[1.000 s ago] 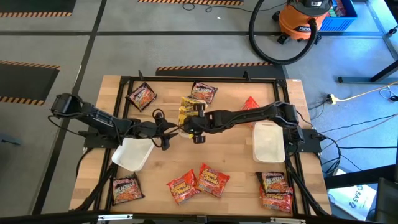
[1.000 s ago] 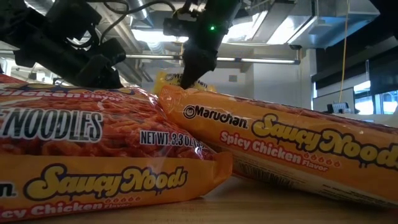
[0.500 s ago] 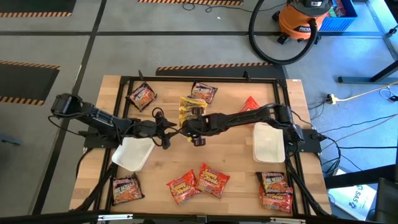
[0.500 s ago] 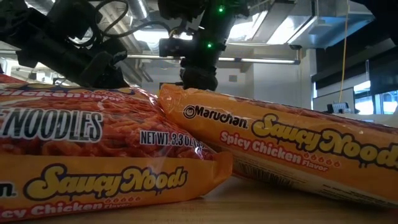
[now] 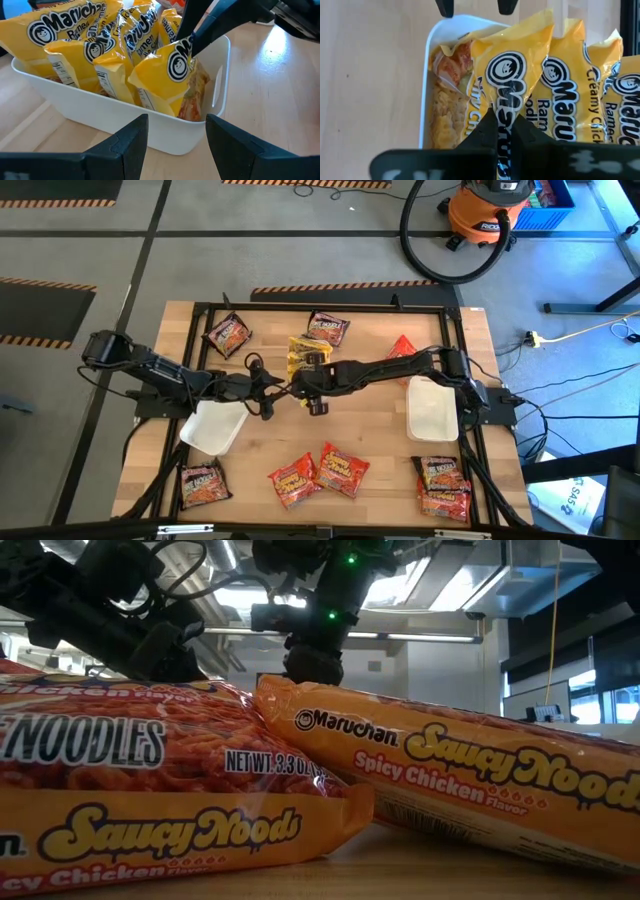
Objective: Sort Maruchan noodles
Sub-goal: Put the yellow noodle pack into the center white bin
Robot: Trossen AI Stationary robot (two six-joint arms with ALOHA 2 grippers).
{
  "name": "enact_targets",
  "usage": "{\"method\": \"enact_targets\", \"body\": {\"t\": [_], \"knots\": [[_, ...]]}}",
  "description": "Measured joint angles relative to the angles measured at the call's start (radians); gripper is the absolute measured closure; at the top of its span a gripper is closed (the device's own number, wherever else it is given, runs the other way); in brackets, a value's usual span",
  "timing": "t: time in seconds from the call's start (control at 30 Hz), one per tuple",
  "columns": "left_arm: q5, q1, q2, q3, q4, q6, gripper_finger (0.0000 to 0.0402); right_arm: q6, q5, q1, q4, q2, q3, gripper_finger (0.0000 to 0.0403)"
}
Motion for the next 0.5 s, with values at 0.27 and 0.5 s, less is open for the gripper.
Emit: {"method": "enact_targets", "body": {"t": [0.27,0.5], "knots": [[-0.001,0.000,0.000,0.000,0.000,0.000,0.0209,0.008,-0.023,0.001,0.007,0.001,-0.001,0.0309],[-0.009,0.001,0.000,0.000,0.000,0.001,0.0209,0.014,-0.036,0.003,-0.021,-0.041,-0.003,0.0203]]}}
